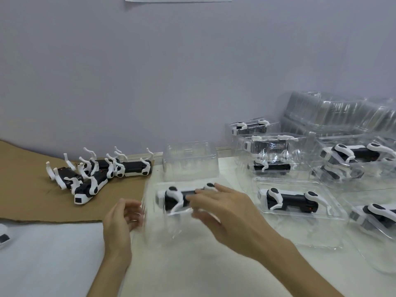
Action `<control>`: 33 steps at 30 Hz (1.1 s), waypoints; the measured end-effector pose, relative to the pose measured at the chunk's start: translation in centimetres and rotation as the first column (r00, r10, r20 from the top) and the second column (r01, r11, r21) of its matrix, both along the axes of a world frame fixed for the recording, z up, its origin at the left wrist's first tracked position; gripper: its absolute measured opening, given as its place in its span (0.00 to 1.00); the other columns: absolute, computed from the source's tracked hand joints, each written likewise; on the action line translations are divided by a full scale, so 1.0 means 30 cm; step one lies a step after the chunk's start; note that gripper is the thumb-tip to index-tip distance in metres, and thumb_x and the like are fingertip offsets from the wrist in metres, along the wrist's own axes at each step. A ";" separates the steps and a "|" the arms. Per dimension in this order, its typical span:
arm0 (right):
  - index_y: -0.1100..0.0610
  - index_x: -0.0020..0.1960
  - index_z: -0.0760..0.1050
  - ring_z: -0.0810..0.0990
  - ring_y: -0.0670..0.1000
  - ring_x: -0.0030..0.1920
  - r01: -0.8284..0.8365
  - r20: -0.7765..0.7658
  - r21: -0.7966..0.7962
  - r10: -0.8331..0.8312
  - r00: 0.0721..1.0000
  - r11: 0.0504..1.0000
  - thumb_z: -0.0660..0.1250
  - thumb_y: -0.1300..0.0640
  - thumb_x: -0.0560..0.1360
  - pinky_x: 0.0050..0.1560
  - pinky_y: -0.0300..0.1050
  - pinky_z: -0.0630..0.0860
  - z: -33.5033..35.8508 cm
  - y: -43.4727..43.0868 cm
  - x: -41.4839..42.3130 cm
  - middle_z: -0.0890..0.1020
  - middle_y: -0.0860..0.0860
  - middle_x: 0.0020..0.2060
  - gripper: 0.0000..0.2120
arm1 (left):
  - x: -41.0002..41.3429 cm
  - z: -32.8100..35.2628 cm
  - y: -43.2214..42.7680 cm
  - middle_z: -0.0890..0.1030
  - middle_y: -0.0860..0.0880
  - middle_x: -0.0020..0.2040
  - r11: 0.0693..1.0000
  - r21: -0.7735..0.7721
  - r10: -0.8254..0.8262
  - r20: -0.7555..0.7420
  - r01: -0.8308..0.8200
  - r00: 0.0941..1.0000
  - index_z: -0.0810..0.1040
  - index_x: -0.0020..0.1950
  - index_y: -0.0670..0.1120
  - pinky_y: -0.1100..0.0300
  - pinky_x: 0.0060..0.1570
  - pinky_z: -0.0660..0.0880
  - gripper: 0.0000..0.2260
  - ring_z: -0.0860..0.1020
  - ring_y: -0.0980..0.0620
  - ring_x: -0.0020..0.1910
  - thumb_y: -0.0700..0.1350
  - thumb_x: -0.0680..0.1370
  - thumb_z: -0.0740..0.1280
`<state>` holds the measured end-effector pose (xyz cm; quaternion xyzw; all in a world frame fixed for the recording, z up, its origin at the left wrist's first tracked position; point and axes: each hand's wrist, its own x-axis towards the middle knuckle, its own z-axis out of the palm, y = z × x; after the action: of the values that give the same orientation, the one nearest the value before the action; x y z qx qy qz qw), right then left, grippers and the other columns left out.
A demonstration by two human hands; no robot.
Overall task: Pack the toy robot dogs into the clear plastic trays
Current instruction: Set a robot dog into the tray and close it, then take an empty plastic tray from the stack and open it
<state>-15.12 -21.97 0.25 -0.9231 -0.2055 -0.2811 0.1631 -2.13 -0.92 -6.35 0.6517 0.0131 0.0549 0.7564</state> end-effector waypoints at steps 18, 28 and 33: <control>0.57 0.64 0.74 0.66 0.57 0.75 0.651 0.056 -0.390 -0.689 0.723 0.651 0.61 0.53 0.83 0.75 0.62 0.53 0.339 -0.714 0.516 0.77 0.55 0.67 0.12 | 0.011 -0.004 -0.025 0.78 0.43 0.30 0.997 0.081 -0.002 0.018 0.000 1.000 0.79 0.41 0.37 0.54 0.32 0.67 0.15 0.72 0.50 0.27 0.41 0.81 0.58; 0.55 0.77 0.63 0.59 0.57 0.78 0.720 -0.094 -0.352 -0.788 0.608 0.598 0.64 0.55 0.78 0.76 0.67 0.48 0.343 -0.705 0.541 0.65 0.57 0.76 0.28 | 0.018 -0.010 -0.025 0.79 0.43 0.30 0.996 0.083 0.022 0.013 -0.023 1.000 0.79 0.41 0.37 0.56 0.31 0.69 0.15 0.73 0.51 0.26 0.42 0.82 0.58; 0.52 0.69 0.74 0.70 0.56 0.71 0.599 -0.041 -0.170 -0.613 0.789 0.783 0.63 0.57 0.77 0.74 0.57 0.59 0.379 -0.441 0.493 0.75 0.54 0.69 0.21 | 0.020 -0.014 -0.033 0.78 0.43 0.30 0.992 0.129 -0.009 0.000 0.009 1.000 0.79 0.40 0.38 0.56 0.31 0.67 0.15 0.72 0.52 0.27 0.41 0.82 0.58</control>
<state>-0.34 -35.21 11.61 -0.9617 0.0896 -0.2588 0.0049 -1.52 -1.90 -6.78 0.6992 0.0064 0.0527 0.7130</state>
